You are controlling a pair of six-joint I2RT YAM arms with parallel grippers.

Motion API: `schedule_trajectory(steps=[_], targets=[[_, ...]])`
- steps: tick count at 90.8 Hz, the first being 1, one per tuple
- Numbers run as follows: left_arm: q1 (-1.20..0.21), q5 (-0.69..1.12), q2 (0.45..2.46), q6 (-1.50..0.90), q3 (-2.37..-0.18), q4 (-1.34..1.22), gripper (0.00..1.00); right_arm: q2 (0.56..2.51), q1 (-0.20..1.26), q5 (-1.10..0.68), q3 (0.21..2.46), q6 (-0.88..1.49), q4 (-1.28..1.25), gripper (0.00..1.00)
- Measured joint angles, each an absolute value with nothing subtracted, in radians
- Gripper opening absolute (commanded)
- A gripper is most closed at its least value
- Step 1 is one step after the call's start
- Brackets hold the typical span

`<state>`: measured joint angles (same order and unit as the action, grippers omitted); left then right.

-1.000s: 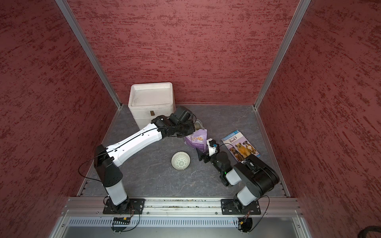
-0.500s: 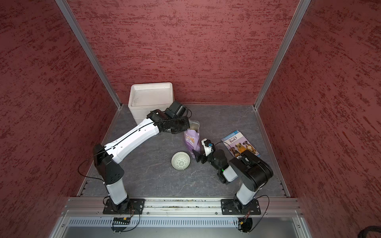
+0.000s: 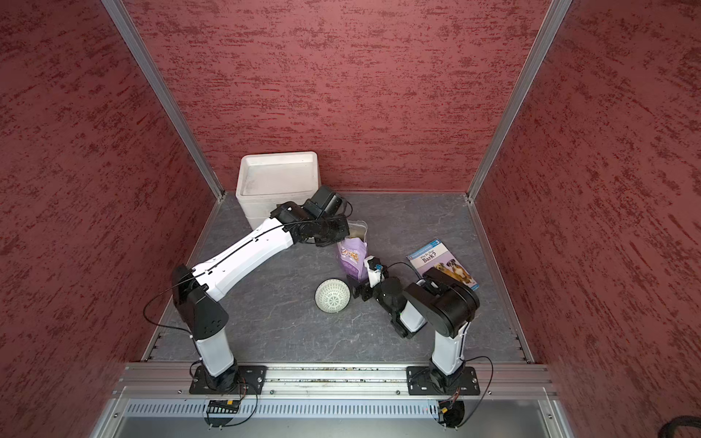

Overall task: Pour the oats into the breakfast bowl
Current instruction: Pick up the oats bag from the center of the board.

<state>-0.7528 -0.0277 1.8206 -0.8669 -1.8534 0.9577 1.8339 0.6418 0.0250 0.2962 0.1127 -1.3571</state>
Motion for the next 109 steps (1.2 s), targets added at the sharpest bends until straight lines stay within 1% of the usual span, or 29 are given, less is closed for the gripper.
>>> schedule_trajectory(steps=[9, 19, 27, 34, 44, 52, 58, 69, 84, 86, 91, 97, 103, 109], targets=[[-0.753, -0.028, 1.821, -0.868, -1.853, 0.958, 0.00, 1.854, 0.642, 0.039, 0.326, 0.124, -1.370, 0.93], [-0.753, -0.029, 1.821, -0.868, -1.853, 0.964, 0.00, 1.891, 0.642, 0.043, 0.356, 0.133, -1.386, 0.87], [-0.752, -0.033, 1.821, -0.868, -1.853, 0.966, 0.00, 1.911, 0.642, 0.042, 0.374, 0.134, -1.393, 0.80], [-0.752, -0.036, 1.821, -0.868, -1.853, 0.966, 0.00, 1.923, 0.642, 0.042, 0.385, 0.136, -1.399, 0.69], [-0.751, -0.036, 1.821, -0.869, -1.853, 0.966, 0.00, 1.936, 0.642, 0.042, 0.396, 0.140, -1.410, 0.47], [-0.748, -0.034, 1.821, -0.875, -1.853, 0.968, 0.00, 1.942, 0.643, 0.036, 0.406, 0.134, -1.409, 0.16], [-0.744, -0.031, 1.821, -0.876, -1.853, 0.971, 0.00, 1.942, 0.643, 0.029, 0.409, 0.129, -1.408, 0.00], [-0.726, -0.020, 1.812, -0.878, -1.845, 0.973, 0.00, 1.919, 0.645, 0.023, 0.405, 0.113, -1.390, 0.00], [-0.695, 0.026, 1.769, -0.878, -1.826, 0.984, 0.00, 1.817, 0.645, 0.023, 0.363, 0.067, -1.336, 0.00], [-0.691, 0.036, 1.761, -0.878, -1.823, 0.984, 0.05, 1.800, 0.645, 0.023, 0.358, 0.061, -1.326, 0.00], [-0.682, 0.065, 1.740, -0.874, -1.818, 0.985, 0.21, 1.748, 0.645, 0.023, 0.352, 0.044, -1.288, 0.00], [-0.667, 0.087, 1.703, -0.874, -1.812, 0.959, 0.32, 1.681, 0.646, 0.023, 0.352, 0.018, -1.205, 0.00], [-0.644, 0.107, 1.648, -0.877, -1.792, 0.918, 0.45, 1.614, 0.646, 0.025, 0.352, -0.012, -1.101, 0.00], [-0.624, 0.123, 1.588, -0.882, -1.769, 0.886, 0.51, 1.555, 0.646, 0.029, 0.353, -0.048, -0.999, 0.00]])
